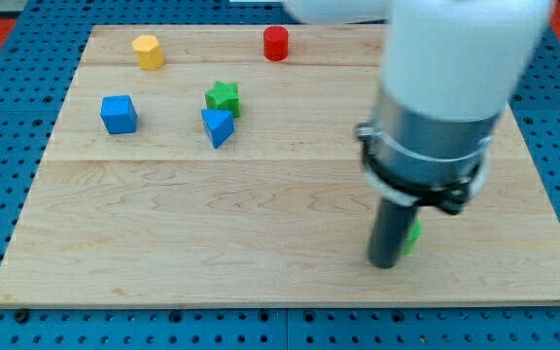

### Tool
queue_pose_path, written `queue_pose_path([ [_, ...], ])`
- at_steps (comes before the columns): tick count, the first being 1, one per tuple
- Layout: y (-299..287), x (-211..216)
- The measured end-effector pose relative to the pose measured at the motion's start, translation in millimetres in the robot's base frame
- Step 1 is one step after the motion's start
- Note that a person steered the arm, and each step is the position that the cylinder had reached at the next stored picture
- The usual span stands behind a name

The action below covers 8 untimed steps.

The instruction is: Place the green star horizontally at the left side of the green circle

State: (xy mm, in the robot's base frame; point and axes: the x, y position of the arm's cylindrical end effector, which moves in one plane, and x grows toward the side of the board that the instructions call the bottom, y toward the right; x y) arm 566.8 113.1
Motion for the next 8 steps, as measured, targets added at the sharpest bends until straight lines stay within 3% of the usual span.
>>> queue_pose_path([
  [1,-17.3,7.9],
  [2,-51.0,-13.8],
  [4,-2.2,-56.4],
  [6,56.1,-43.3],
  [8,-59.7,-118.3],
])
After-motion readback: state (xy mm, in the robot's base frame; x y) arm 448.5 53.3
